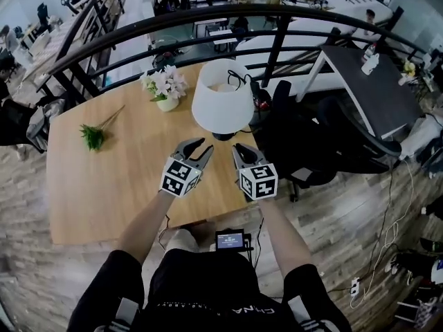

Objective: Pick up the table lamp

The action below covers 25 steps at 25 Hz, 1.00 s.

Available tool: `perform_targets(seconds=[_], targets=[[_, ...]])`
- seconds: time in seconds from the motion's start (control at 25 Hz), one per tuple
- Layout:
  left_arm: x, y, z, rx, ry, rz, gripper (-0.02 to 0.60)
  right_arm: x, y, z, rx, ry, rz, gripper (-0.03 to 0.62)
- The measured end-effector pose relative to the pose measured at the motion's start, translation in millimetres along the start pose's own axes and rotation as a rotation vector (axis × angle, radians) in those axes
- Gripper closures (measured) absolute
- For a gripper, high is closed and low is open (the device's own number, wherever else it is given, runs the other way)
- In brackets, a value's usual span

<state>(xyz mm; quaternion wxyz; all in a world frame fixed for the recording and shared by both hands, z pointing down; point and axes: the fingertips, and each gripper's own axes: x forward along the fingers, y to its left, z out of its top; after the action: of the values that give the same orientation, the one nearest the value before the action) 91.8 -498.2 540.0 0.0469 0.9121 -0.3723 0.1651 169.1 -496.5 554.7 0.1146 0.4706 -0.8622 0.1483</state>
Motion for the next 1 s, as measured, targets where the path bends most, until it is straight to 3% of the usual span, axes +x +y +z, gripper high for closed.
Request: perform_targets(seconds=[0.12,0.24,0.48,0.84,1.0], targets=[[28.1,5.6,-20.5,-0.014,0.026,0.041,0.416,6.6,-11.6,6.6,-0.003,-0.015,0.011,0.562],[56.7,12.3,-35.7,-0.011,-0.009,0.091,0.413,11.6,-10.1,22.0,-0.046,-0.026,0.037,0.562],[109.6,37.7,-35.7,0.019,-0.148,0.193,0.396,26.1,15.8,71.7,-0.205,-0.098,0.087,0.563],[161.9,73.0,-15.6,0.035,-0.358,0.295,0.390,49.4,20.3,96.1,-0.293,-0.184,0.189,0.563],[176.6,84.1,-3.9,0.040,-0.444,0.331,0.390,55.8,15.8,96.2,-0.319,-0.216,0.197,0.563]])
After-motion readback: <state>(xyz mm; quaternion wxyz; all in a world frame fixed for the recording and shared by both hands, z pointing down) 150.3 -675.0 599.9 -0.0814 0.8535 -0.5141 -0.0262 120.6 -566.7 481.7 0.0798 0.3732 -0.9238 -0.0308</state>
